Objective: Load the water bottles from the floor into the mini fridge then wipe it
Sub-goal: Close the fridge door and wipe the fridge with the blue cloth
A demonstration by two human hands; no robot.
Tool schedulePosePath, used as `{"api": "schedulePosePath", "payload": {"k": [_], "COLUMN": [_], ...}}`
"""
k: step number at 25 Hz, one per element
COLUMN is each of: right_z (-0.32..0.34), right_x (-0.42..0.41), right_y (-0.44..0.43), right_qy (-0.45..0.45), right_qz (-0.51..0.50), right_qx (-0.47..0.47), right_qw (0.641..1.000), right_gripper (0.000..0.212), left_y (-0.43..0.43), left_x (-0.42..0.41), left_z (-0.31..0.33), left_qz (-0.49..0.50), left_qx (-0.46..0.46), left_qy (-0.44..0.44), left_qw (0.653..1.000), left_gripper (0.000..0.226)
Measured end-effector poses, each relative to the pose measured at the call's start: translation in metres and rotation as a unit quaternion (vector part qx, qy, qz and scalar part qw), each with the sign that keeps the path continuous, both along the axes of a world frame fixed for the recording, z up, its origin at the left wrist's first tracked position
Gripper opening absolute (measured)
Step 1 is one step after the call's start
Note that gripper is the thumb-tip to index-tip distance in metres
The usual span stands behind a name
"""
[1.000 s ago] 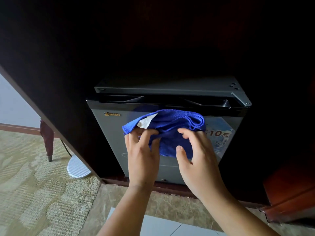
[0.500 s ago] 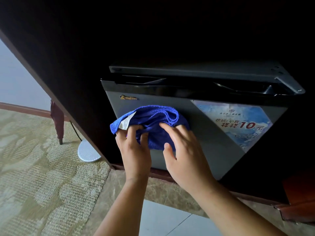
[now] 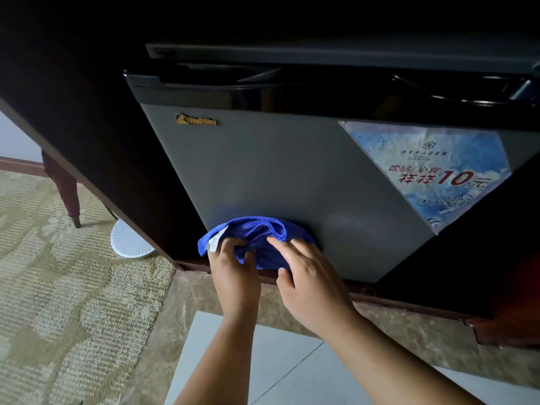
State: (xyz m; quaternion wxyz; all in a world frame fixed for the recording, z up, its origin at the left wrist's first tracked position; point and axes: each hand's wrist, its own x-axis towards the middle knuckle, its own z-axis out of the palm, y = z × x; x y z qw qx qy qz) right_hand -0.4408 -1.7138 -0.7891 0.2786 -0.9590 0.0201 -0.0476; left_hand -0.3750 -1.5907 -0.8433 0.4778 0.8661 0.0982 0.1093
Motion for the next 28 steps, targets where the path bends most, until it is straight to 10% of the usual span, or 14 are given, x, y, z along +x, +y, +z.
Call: {"api": "schedulePosePath", "payload": {"k": [11, 28], "right_z": [-0.009, 0.143], "right_x": [-0.038, -0.057], "right_y": [-0.037, -0.099], "right_qy": [-0.051, -0.299], "right_qz": [-0.082, -0.16], "right_qx": [0.06, 0.121], "right_qw": [0.994, 0.933], "right_gripper": [0.056, 0.041], "left_y": [-0.046, -0.113], "left_x": [-0.029, -0.05], "left_z": [0.021, 0.179], "left_qz": [-0.035, -0.104], "left_qx": [-0.006, 0.007], "left_qy": [0.02, -0.246], "left_qw": [0.999, 0.964], "left_gripper": [0.012, 0.015]}}
